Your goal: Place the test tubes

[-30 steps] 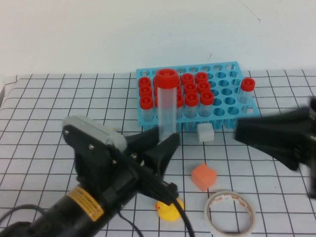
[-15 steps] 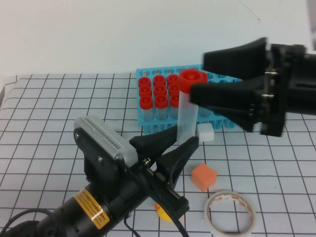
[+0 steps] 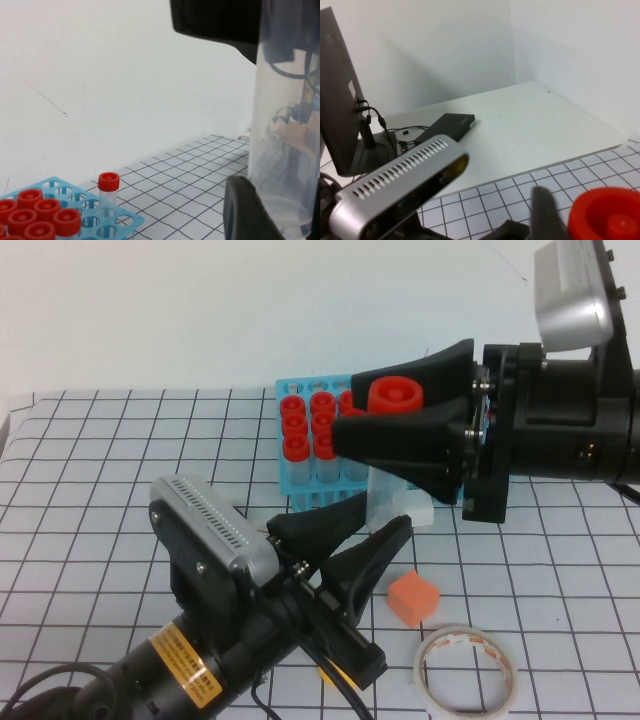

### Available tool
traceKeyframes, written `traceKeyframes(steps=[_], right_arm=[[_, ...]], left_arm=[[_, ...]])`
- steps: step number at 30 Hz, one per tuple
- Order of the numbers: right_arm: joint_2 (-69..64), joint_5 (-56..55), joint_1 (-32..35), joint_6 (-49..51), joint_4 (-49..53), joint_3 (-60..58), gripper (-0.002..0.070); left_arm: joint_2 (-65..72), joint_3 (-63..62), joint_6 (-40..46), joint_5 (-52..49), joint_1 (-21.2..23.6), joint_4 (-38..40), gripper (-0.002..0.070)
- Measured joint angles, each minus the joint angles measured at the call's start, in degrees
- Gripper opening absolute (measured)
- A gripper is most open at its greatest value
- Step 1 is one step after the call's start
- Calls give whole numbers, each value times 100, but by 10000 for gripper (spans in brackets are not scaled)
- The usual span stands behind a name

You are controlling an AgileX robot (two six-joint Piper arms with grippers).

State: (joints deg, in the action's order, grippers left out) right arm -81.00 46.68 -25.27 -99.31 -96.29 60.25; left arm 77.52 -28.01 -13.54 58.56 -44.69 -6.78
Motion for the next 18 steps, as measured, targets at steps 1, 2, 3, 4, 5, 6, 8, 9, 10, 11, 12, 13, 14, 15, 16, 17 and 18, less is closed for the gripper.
traceKeyframes(steps=[1,2,3,4,5,6,8,9,10,11,12,13,14,15,16,17,18], right_arm=[[0,0,0,17,0,0,389],[0,0,0,43,0,0,337],[0,0,0,60,0,0,278],[0,-14,0,75,0,0,260],[0,-14,0,75,0,0,264],[0,-14,0,86,0,0,264],[0,-14,-2,87,0,0,264],[0,-24,-2,87,0,0,264],[0,-24,-2,87,0,0,263],[0,-24,-2,87,0,0,263],[0,-24,-2,94,0,0,263],[0,-38,-2,94,0,0,263],[0,-62,-2,94,0,0,263],[0,-115,-2,94,0,0,263],[0,-169,-2,83,0,0,263],[12,-267,-2,40,0,0,263],[43,-395,-2,-20,0,0,263]], left_arm=[[0,0,0,10,0,-6,210],[0,0,0,10,0,-6,210],[0,0,-12,10,0,-6,210],[0,0,-11,10,0,-6,210],[0,0,-13,10,0,-6,210],[0,0,-13,-2,0,-6,210],[0,0,-13,-48,0,-6,210],[0,0,-13,-48,0,-6,210],[0,0,-13,-48,0,-6,211],[0,0,6,-59,0,-28,221],[0,0,62,-68,0,-50,245],[0,0,111,-109,0,-58,286],[0,0,166,-137,0,-74,335],[0,0,207,-165,0,-78,385],[0,0,261,-179,0,-78,422],[-23,0,303,-225,0,-64,459],[-61,0,349,-312,0,-53,484]])
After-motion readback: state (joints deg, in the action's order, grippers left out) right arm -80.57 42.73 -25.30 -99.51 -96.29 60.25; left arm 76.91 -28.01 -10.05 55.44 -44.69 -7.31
